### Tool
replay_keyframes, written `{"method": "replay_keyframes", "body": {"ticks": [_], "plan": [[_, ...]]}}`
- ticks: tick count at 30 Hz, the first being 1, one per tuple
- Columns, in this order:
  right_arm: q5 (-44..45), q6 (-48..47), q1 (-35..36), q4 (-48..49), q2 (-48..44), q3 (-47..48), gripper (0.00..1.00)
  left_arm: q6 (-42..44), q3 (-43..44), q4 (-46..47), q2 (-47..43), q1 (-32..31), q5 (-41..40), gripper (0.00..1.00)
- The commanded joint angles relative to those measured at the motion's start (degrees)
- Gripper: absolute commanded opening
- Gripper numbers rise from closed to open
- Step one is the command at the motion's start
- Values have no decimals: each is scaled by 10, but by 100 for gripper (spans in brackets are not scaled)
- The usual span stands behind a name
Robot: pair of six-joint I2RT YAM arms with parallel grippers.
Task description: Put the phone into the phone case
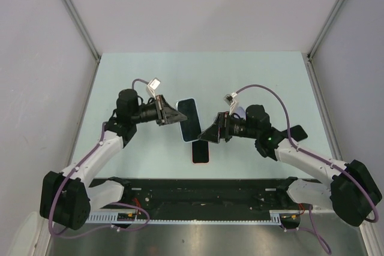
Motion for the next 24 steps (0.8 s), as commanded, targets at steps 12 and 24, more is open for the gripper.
{"method": "replay_keyframes", "body": {"ticks": [12,24], "plan": [[-55,168,16,229,35,-16,63,-124,-13,165,-10,20,32,0],[17,185,6,197,21,-15,0,37,21,-33,4,21,-19,0]]}}
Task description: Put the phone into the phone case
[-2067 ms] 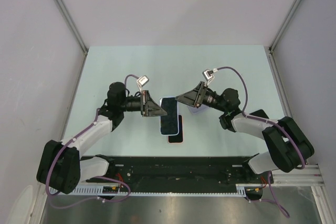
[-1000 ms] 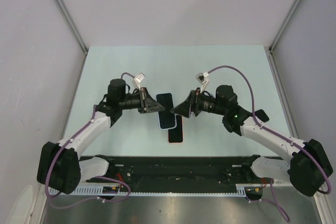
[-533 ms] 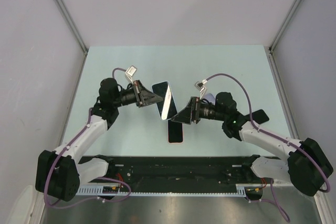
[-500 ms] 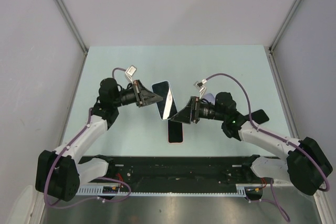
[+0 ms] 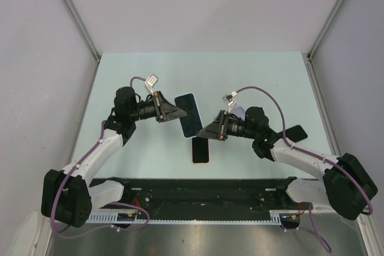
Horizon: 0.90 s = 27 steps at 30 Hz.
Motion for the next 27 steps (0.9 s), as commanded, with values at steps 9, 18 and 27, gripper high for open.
{"method": "replay_keyframes", "body": {"ticks": [9,18,27], "plan": [[68,-58,5,-46,-37,16,69,255,137,-352,58,14,-40,0],[152,-149,-18,-255,-162,16,100,320,113,-419,184,27,-66,0],[132,-176,-68,-329,-208,16,100,311,106,-422,256,25,-108,0]]}}
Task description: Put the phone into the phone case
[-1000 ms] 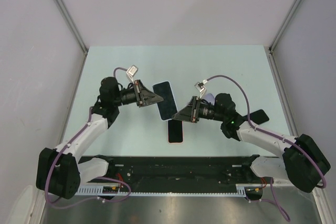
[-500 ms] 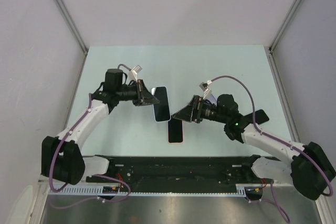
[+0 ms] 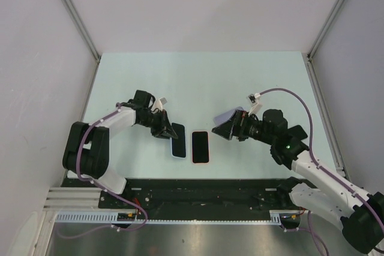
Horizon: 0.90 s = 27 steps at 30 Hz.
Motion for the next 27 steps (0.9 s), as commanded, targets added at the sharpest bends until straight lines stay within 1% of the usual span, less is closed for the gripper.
{"method": "replay_keyframes", "body": {"ticks": [1,5,9,12,15,16,19,22,27], "plan": [[-2,-32,-21,-56,-26,15,99,7,4,10,18,-5,4,0],[-8,-39,-35,-60,-40,15,100,4,5,26,51,-34,17,0],[-15,-46,-40,-54,-51,15,100,4,10,29,72,-47,-3,0],[-3,-47,-42,-69,-61,15,100,3,14,25,74,-47,-30,4],[8,-37,-45,-89,-62,15,100,-1,14,22,74,-47,-57,16],[10,-35,-47,-95,-61,15,100,-5,13,23,76,-47,-63,23],[27,-21,-51,-123,-62,15,100,-21,0,38,76,-47,-70,33],[44,-9,-57,-144,-61,15,100,-27,-5,43,65,-47,-82,39],[77,15,-69,-180,-55,20,100,-26,10,8,12,-46,-130,48]]}}
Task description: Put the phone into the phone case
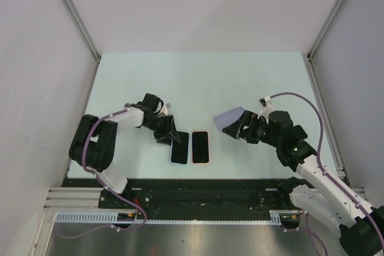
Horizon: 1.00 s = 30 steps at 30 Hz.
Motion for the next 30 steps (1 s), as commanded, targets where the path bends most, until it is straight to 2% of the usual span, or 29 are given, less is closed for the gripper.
{"method": "replay_keyframes", "body": {"ticks": [1,3,6,11,15,18,19,24,26,30], "plan": [[47,27,-13,-47,0,22,100,-9,20,-21,-68,-1,-47,68],[83,41,-20,-80,5,28,100,-8,29,-40,-98,-1,-77,83],[148,48,-27,-125,14,43,100,4,49,-67,-140,-2,-123,92],[326,47,-43,-206,35,78,100,50,84,-99,-214,-7,-192,93],[430,54,-75,-254,73,115,100,83,87,-98,-274,-14,-251,93],[450,72,-107,-269,131,139,100,83,48,-42,-310,-22,-226,93],[455,78,-116,-279,146,147,100,73,42,-27,-311,-25,-183,93],[491,139,-234,-355,252,184,100,62,58,-24,-278,-66,-161,92],[471,145,-267,-358,274,188,100,68,63,-27,-268,-67,-151,92],[484,167,-326,-370,299,188,100,75,69,-35,-266,-66,-159,92]]}}
